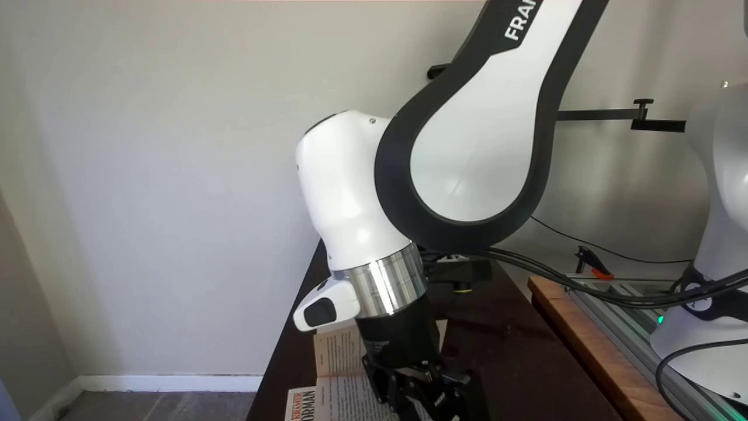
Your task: Open the book on the right
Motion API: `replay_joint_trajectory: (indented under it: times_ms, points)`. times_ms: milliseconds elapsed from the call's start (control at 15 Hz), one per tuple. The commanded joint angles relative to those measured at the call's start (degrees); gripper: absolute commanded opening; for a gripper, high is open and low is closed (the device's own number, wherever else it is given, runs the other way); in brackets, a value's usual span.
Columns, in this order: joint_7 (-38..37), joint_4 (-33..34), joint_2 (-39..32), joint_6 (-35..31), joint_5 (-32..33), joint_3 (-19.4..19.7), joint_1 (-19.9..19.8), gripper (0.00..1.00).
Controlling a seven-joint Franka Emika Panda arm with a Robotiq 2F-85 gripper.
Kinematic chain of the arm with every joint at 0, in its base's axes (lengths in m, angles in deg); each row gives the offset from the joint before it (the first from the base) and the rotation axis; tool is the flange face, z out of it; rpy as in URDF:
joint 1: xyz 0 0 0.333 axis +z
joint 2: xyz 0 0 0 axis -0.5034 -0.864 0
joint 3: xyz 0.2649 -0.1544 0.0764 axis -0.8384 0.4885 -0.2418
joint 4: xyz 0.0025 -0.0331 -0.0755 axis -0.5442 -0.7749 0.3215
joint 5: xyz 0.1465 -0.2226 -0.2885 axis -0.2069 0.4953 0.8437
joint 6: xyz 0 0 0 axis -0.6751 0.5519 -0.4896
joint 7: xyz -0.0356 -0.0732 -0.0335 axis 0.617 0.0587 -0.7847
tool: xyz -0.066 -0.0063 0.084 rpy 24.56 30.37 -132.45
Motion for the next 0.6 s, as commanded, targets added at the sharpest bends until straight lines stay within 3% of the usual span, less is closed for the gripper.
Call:
replay_joint_trajectory:
  times_ms: [0,333,533]
  points:
    - [-1.33,0.21,-0.26,-0.99,1.76,-0.58,-0.19,0.42]
    - [-1.06,0.6,0.31,-0.84,1.36,-0.8,-0.39,0.06]
    - [-0.88,1.1,0.44,-0.54,1.1,-0.91,-0.59,0.0]
